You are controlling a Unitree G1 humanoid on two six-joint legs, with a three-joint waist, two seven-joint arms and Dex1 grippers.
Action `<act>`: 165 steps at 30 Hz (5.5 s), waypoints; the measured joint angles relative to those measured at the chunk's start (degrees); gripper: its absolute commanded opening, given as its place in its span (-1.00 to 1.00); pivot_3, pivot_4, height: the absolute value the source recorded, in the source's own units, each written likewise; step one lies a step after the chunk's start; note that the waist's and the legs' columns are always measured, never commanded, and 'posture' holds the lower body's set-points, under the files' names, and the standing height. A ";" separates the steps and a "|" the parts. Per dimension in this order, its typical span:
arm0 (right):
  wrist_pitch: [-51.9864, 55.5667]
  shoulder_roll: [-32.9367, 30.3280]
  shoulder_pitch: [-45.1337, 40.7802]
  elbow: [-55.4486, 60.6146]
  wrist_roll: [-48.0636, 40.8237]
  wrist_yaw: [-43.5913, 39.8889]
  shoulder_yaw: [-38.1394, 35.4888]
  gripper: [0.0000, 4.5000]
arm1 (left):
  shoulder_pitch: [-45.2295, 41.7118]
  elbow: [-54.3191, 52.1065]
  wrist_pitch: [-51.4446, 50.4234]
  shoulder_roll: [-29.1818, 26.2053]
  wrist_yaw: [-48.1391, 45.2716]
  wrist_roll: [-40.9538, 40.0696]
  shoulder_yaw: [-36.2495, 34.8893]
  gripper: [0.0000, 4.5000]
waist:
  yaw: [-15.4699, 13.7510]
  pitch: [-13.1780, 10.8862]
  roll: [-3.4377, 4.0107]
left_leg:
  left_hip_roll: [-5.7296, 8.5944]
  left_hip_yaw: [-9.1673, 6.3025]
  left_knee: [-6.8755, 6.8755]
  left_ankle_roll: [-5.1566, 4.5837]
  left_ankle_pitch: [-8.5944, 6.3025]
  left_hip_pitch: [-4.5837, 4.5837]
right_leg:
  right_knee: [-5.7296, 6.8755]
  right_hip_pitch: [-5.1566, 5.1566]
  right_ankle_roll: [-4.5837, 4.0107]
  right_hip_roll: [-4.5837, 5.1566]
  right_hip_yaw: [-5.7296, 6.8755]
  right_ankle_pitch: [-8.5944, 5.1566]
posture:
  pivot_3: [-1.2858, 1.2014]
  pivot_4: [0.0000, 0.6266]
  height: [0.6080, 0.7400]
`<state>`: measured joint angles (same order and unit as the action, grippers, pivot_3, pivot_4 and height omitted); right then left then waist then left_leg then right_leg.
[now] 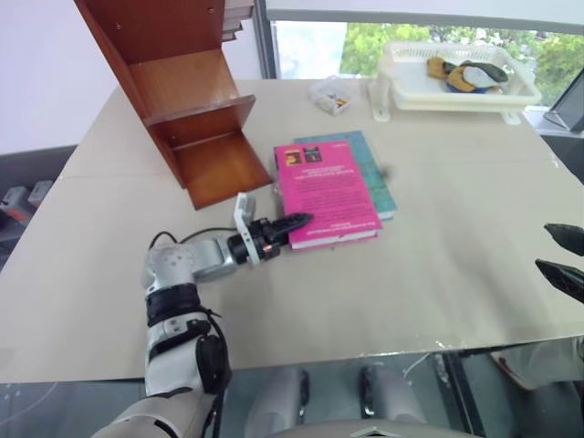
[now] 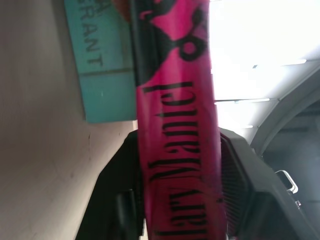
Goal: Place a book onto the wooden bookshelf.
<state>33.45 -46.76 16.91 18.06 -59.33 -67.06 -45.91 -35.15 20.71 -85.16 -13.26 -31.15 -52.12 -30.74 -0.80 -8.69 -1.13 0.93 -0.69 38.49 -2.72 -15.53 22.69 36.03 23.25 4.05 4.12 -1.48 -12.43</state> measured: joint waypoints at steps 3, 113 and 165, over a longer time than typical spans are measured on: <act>-0.02 0.00 -0.07 0.00 0.16 0.02 0.00 1.00 | 0.05 0.43 1.00 -0.27 -0.13 0.18 0.86 0.99 | -0.01 0.00 0.00 | 0.00 0.00 -0.01 0.00 0.00 0.01 | -0.03 0.00 0.00 0.02 0.00 0.00 | 0.03 -0.52 1.00; -3.90 -9.83 -48.25 -55.34 7.02 -21.49 23.41 1.00 | -40.89 1.95 81.75 -30.81 -22.21 89.08 53.12 -0.99 | 2.75 -0.29 0.22 | 0.24 0.33 -0.04 -0.46 -0.20 0.32 | -0.07 0.30 0.19 -0.19 -0.16 -0.09 | 0.03 -0.52 1.00; -11.44 -7.74 -63.74 -70.62 10.03 -22.16 33.07 1.00 | -21.90 -34.32 44.85 -43.14 -38.53 94.26 46.97 -0.07 | 2.85 -0.28 0.24 | 0.14 0.42 0.03 -0.24 -0.07 0.32 | -0.05 0.29 0.18 -0.27 -0.23 -0.08 | 0.03 -0.52 1.00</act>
<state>22.02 -54.50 -46.82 -52.56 -49.30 -89.23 -12.84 -57.05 -13.61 -40.31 -56.40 -69.69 42.15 16.24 2.05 -8.96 -0.89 1.07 -0.27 38.52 -2.96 -15.61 23.01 35.98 23.53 4.24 3.85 -1.71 -12.51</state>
